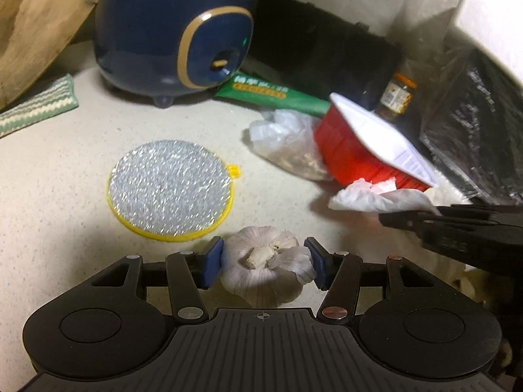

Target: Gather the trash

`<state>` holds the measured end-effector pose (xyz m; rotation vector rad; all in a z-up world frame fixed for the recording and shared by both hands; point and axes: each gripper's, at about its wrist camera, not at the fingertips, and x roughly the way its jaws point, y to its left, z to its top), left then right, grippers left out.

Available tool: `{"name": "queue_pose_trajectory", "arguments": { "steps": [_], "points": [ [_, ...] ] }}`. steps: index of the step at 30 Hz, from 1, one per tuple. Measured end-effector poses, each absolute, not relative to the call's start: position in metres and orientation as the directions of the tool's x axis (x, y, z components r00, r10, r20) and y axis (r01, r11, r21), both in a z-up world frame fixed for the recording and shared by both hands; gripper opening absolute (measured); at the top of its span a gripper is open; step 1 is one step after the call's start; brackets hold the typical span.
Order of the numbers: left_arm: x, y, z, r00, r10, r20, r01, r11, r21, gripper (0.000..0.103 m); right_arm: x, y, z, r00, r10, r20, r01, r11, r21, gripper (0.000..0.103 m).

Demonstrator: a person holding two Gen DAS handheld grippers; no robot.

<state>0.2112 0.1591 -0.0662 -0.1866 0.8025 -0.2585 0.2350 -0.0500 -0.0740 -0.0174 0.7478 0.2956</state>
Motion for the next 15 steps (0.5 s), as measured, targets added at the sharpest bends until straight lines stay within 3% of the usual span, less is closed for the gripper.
{"name": "queue_pose_trajectory", "arguments": {
  "steps": [5, 15],
  "points": [
    [0.212, 0.154, -0.052, 0.664, -0.394, -0.635, 0.248, 0.918, -0.31, 0.06, 0.199, -0.066, -0.052, 0.707, 0.299, -0.641, -0.236, 0.954, 0.184, 0.007],
    [0.172, 0.073, -0.045, 0.622, -0.518, -0.588, 0.415, 0.854, -0.314, 0.06, 0.116, -0.149, -0.065, 0.752, 0.173, -0.636, -0.073, 0.981, 0.181, 0.007]
  ]
}}
